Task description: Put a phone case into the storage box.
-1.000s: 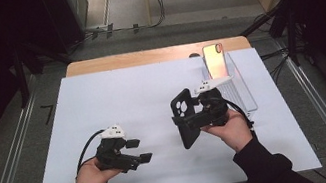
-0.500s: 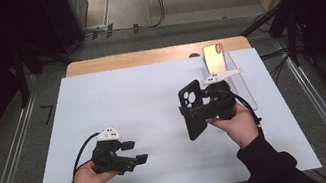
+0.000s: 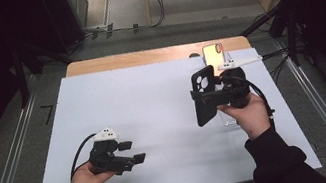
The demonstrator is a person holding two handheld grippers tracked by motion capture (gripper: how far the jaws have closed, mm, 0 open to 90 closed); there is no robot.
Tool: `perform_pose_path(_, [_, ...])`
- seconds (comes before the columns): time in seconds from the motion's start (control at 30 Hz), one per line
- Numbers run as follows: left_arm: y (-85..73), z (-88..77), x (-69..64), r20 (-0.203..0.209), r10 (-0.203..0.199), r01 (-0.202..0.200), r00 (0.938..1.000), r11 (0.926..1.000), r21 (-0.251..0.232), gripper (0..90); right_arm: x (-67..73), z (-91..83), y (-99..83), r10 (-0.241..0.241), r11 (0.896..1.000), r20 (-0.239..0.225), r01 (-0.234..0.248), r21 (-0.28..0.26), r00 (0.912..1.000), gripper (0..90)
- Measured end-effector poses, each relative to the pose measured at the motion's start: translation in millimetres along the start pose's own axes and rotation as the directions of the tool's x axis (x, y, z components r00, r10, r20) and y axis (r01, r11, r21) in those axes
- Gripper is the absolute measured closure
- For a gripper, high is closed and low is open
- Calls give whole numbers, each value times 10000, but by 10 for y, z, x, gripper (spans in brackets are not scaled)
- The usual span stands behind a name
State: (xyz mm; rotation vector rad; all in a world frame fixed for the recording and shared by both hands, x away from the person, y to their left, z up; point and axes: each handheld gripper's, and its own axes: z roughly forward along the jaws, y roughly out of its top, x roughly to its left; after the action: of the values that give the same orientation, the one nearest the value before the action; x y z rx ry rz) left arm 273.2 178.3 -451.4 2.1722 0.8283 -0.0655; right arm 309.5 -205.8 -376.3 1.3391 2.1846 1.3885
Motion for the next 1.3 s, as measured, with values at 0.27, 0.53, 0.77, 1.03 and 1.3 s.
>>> perform_pose_path(0.27, [-9, 5, -8, -53, -15, 15, 10000, 10000, 43, 264, -171, -191, 84, 259, 9985, 502, -234, -496, 9984, 124])
perform_pose_path(0.53, [-23, -17, 4, -132, -103, 103, 9999, 9999, 15, 263, -347, -277, 114, 496, 9965, 992, -426, -718, 9938, 124])
perform_pose_path(0.77, [-59, -39, 25, -249, -214, 214, 9995, 9998, -3, 264, -525, -261, 166, 647, 9951, 1518, -524, -833, 9863, 124])
perform_pose_path(1.03, [-91, -73, 30, -266, -325, 323, 9991, 9994, -80, 264, -726, -177, 218, 876, 9942, 1976, -731, -793, 9764, 124])
perform_pose_path(1.3, [-99, -56, 32, -269, -320, 320, 9991, 9995, -8, 264, -891, -87, 281, 1135, 9916, 2329, -956, -867, 9659, 124])
